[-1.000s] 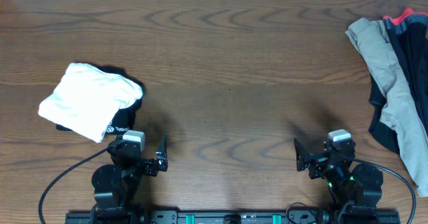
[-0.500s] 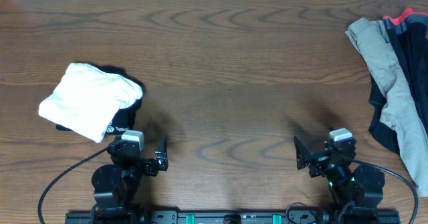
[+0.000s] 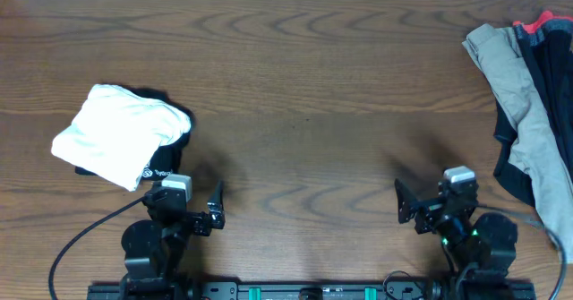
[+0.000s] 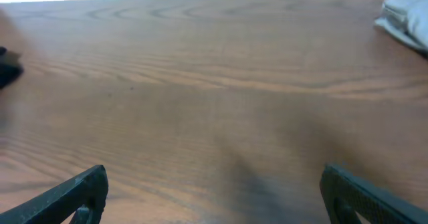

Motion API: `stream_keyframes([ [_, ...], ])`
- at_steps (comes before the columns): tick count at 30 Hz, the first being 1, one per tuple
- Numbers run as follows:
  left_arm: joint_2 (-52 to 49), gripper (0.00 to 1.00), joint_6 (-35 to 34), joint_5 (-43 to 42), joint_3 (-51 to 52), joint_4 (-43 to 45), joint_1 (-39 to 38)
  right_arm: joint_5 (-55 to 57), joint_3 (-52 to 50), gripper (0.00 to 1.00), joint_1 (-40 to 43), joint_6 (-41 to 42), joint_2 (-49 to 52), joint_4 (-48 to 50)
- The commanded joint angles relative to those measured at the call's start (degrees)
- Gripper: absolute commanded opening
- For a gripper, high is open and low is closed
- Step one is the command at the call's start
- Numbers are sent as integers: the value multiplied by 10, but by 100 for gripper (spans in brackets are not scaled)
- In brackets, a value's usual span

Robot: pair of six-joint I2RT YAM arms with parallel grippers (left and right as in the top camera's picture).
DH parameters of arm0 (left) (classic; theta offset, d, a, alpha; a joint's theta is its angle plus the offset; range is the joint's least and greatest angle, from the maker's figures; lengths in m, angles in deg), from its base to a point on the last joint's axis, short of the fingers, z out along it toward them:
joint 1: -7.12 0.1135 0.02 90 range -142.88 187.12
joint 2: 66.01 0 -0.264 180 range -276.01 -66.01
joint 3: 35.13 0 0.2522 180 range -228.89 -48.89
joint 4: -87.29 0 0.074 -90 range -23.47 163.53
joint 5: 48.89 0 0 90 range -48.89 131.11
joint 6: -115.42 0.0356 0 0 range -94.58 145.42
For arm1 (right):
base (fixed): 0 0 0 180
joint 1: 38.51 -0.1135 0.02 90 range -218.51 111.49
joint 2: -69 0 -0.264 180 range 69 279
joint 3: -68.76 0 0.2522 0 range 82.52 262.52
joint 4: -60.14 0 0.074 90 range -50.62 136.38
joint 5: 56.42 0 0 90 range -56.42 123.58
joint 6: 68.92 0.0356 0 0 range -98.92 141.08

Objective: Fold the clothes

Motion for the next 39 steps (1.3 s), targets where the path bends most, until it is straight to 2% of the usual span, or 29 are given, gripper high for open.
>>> stream_keyframes([
  [1, -46, 98, -30, 13, -74, -1, -3, 7, 77, 99, 3, 51, 78, 3],
  [4, -125, 98, -40, 27, -142, -18, -3, 7, 160, 99, 3, 50, 187, -3],
  [7, -233, 98, -41, 30, -235, -60, -3, 7, 270, 99, 3, 50, 314, -51],
  [11, -405, 98, -40, 31, -400, -186, -3, 10, 437, 99, 3, 50, 483, -171],
  [14, -534, 98, -40, 31, -547, -313, -3, 9, 564, 99, 3, 39, 604, -263],
  [17, -631, 98, -35, 31, -660, -402, -3, -22, 643, 99, 3, 38, 684, -326],
  [19, -671, 98, -25, 31, -702, -427, -3, -36, 669, 99, 3, 5, 719, -345],
  [21, -697, 98, -31, 12, -724, -431, -3, -13, 683, 99, 6, -12, 743, -348],
  [24, -716, 98, -32, -33, -730, -428, -3, 89, 720, 91, 28, 51, 782, -371],
  [26, -723, 98, -31, -36, -730, -428, -3, 147, 754, 91, 56, 79, 812, -392],
  [31, -725, 98, -32, -36, -730, -435, -3, 201, 846, 91, 160, 81, 899, -410],
  [34, -725, 98, -32, -36, -730, -445, -3, 197, 894, 88, 227, 98, 953, -395],
  [39, -725, 98, -32, -36, -730, -453, -3, 122, 932, 83, 309, 98, 1025, -320],
])
